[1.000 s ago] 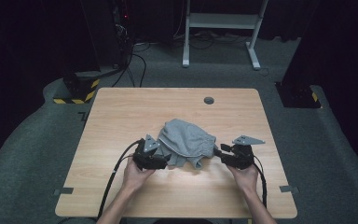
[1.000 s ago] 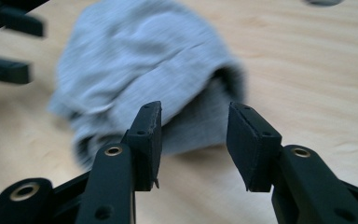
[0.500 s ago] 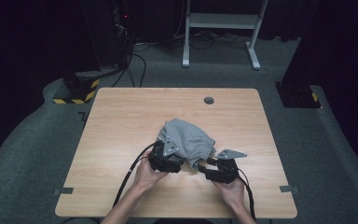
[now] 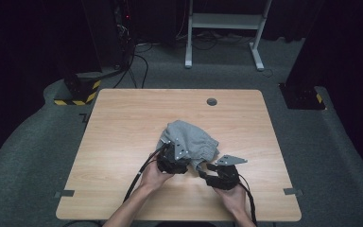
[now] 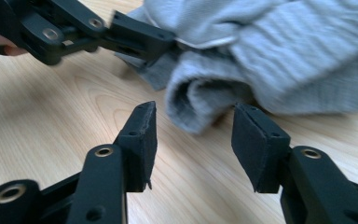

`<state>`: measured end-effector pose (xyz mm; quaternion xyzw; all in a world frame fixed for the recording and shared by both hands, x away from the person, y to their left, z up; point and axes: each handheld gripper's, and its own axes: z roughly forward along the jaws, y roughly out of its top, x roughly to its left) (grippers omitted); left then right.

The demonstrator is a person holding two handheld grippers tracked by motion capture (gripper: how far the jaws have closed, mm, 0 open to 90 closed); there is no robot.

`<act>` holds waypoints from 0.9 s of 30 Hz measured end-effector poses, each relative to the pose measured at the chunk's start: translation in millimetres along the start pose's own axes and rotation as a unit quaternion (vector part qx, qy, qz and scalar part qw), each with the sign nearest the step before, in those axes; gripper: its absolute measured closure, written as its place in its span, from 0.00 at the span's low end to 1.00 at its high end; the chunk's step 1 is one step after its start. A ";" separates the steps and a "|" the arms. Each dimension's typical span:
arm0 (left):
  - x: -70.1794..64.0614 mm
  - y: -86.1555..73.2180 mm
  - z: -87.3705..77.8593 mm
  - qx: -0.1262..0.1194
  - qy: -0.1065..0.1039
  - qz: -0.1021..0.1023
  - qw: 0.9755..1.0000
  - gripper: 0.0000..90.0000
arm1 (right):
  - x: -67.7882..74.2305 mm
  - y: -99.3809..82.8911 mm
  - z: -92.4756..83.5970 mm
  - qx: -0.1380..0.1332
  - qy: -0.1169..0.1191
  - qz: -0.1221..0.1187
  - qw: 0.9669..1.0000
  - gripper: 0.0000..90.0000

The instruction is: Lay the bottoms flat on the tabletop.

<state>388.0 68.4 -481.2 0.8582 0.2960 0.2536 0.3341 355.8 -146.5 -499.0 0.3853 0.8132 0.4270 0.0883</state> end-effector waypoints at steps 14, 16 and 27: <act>5.4 3.3 6.7 0.023 0.001 -0.024 0.999 0.68 | -2.1 8.3 19.0 0.013 0.001 -0.021 1.000 0.94; 6.8 3.7 6.3 0.022 -0.001 -0.029 0.999 0.71 | -2.5 8.4 18.3 0.015 0.001 -0.023 1.000 0.95; 42.5 6.5 -12.3 -0.008 0.000 -0.117 0.993 0.90 | -14.0 5.1 -7.3 0.013 0.005 -0.035 0.999 0.96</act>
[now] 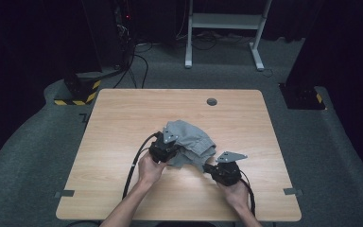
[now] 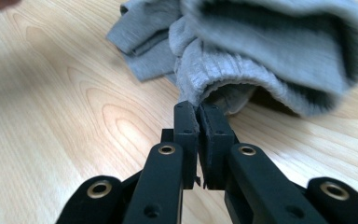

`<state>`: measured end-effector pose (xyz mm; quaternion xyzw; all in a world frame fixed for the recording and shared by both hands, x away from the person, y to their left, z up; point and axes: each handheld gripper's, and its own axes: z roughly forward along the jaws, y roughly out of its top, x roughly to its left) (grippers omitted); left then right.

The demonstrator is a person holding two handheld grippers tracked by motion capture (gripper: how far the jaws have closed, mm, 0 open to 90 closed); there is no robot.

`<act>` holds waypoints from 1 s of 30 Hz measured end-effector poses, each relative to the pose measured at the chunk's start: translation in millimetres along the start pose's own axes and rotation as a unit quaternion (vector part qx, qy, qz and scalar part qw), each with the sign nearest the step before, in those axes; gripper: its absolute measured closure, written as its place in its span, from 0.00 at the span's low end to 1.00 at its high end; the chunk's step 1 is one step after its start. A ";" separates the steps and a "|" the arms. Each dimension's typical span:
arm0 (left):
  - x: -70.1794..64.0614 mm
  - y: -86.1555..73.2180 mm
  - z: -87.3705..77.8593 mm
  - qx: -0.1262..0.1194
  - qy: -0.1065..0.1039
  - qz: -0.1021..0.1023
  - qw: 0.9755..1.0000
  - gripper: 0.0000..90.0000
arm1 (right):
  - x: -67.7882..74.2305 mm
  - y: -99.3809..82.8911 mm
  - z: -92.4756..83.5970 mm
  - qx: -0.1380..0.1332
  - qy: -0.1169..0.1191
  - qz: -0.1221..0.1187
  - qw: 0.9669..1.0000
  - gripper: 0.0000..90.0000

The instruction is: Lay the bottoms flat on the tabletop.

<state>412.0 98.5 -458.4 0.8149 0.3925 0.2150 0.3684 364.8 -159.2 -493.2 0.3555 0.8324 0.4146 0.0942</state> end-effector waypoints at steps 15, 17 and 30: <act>52.8 12.1 -16.1 -0.022 0.070 -0.074 0.995 0.90 | -34.6 -11.6 -35.8 -0.006 -0.047 0.008 0.999 0.97; 65.2 7.8 -7.2 -0.007 0.081 -0.084 0.993 0.90 | -42.6 -12.3 -36.4 -0.002 -0.060 0.015 0.998 0.97; 56.1 -14.0 -5.7 0.032 0.059 -0.078 0.995 0.48 | -38.0 -2.2 -40.0 -0.008 -0.103 -0.001 0.995 0.73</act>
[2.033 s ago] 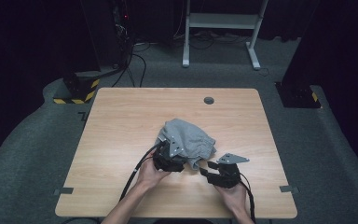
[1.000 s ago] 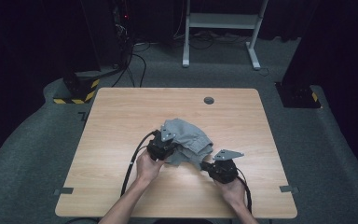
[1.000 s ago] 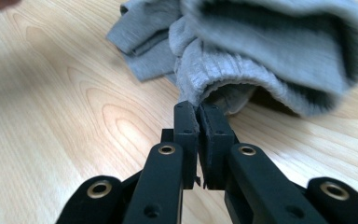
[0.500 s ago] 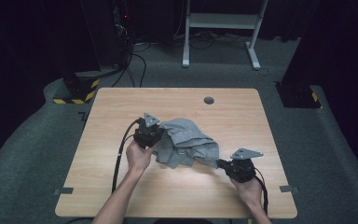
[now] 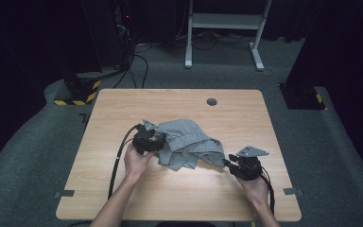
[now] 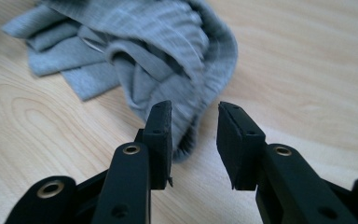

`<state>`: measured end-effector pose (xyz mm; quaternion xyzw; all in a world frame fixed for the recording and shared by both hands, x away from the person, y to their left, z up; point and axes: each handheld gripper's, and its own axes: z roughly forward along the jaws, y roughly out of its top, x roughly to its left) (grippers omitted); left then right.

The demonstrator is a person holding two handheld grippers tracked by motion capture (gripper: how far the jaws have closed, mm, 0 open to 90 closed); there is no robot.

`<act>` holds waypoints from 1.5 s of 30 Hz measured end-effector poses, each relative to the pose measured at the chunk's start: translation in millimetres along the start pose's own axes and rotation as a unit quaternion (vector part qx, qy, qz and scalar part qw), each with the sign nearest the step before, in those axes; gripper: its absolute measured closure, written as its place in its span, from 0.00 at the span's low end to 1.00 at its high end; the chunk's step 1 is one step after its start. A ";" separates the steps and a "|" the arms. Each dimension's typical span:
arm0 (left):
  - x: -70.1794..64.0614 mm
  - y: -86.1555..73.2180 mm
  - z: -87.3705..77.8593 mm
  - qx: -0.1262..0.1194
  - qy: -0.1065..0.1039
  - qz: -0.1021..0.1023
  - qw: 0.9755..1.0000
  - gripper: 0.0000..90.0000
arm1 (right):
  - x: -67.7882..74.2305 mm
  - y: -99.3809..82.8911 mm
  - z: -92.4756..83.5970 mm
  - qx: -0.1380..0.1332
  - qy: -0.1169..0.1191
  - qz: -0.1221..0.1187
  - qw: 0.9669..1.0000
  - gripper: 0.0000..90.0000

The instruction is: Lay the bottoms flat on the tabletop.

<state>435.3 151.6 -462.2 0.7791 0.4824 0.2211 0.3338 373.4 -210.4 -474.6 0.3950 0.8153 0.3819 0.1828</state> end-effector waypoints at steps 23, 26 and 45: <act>-34.7 -39.5 9.0 0.039 -0.049 0.001 0.998 0.47 | 16.5 50.1 27.4 -0.033 -0.011 -0.068 0.997 0.64; -35.6 -40.3 13.6 0.039 -0.065 0.004 0.997 0.65 | 19.1 53.7 35.6 -0.019 0.006 -0.078 0.997 0.61; -42.9 -51.5 -12.3 0.038 -0.142 0.021 0.989 0.98 | 21.1 46.3 62.4 0.042 0.050 -0.104 0.992 1.00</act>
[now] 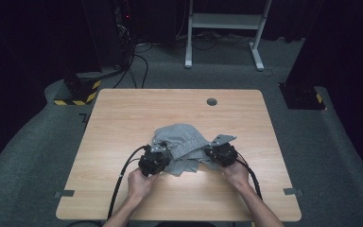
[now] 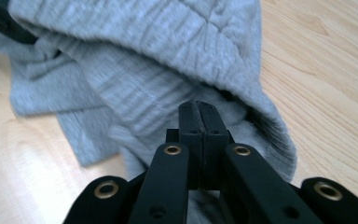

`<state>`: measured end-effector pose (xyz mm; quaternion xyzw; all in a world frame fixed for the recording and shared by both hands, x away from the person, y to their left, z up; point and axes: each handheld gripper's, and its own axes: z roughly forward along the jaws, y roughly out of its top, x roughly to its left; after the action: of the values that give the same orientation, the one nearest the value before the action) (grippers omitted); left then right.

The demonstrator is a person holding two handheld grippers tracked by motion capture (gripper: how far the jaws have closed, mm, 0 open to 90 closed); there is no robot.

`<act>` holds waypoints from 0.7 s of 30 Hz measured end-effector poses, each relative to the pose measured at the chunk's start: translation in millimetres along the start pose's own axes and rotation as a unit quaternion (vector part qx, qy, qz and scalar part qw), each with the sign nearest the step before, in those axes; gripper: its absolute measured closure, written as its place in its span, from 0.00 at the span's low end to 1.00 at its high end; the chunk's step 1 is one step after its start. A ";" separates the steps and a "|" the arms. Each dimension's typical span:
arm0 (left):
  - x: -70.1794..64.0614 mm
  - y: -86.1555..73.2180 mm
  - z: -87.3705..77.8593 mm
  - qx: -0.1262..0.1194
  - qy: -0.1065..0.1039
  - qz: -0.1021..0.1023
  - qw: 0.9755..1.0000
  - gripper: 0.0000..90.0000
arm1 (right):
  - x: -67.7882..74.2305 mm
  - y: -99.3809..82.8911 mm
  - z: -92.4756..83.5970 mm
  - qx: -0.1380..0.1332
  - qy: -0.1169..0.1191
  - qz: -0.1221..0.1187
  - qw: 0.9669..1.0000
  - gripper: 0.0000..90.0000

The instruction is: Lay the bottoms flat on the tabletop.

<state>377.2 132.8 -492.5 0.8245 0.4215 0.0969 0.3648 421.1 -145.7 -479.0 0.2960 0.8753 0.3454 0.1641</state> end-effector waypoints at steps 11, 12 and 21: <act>3.0 3.9 -5.1 -0.035 0.030 -0.024 0.999 0.54 | 22.7 8.5 -2.1 -0.033 0.028 -0.056 0.997 0.62; 3.0 4.4 -3.1 -0.037 0.035 -0.027 0.998 0.53 | 25.0 8.5 0.4 -0.034 0.025 -0.062 0.997 0.58; 6.9 2.8 18.1 -0.005 0.049 -0.024 0.998 0.60 | 26.0 6.0 16.8 -0.016 0.004 -0.077 0.997 0.68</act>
<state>391.8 127.7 -504.6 0.8067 0.4583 0.1302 0.3497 411.7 -117.2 -488.9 0.2232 0.8907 0.3469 0.1912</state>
